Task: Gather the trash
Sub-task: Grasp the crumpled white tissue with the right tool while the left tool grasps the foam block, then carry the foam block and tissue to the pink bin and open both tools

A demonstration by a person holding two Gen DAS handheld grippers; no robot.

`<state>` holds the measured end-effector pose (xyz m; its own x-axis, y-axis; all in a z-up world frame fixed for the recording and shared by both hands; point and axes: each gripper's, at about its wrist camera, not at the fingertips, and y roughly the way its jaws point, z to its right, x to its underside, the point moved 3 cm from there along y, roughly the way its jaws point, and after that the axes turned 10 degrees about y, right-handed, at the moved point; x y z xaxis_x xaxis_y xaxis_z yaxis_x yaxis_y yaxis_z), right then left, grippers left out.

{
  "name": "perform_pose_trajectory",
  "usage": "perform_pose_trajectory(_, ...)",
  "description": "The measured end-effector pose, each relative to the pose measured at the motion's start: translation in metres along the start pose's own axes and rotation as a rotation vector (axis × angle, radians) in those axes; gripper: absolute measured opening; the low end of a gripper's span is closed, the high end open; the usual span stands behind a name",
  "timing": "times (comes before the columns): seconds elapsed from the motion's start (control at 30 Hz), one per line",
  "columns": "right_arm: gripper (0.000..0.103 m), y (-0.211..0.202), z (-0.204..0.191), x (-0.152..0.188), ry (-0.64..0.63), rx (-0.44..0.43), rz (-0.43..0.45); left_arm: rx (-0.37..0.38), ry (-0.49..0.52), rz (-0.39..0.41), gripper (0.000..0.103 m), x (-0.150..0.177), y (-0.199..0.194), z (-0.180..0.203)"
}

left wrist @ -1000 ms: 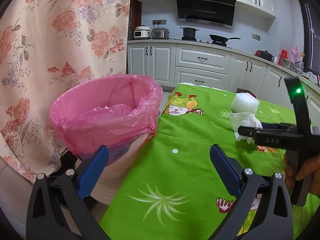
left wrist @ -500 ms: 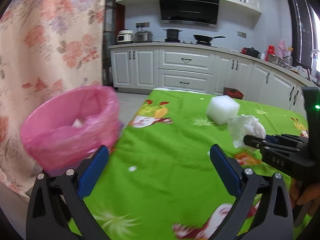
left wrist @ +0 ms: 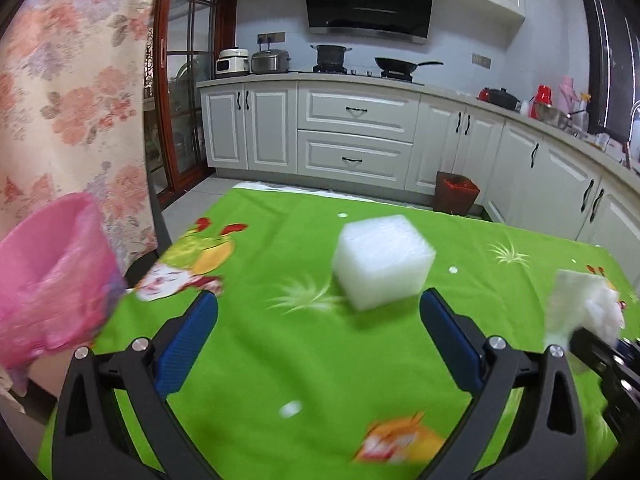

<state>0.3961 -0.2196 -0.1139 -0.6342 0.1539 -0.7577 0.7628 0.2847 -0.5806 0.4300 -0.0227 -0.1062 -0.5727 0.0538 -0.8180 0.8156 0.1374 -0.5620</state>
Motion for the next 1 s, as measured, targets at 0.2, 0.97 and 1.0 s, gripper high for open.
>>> perform_pose_trajectory(0.2,0.026,-0.003,0.019,-0.011,0.042,0.002,0.028,-0.028,-0.004,-0.064,0.098,-0.023,0.045,0.034)
perform_pose_trajectory(0.97,0.026,-0.021,-0.003,0.017,0.034,-0.034,-0.010,0.103,0.007,-0.043,0.066,0.016,-0.024,0.011)
perform_pose_trajectory(1.0,0.026,-0.023,-0.005,0.019,0.032,-0.035,-0.014,0.102,0.023,-0.029,0.066,0.020,-0.033,0.008)
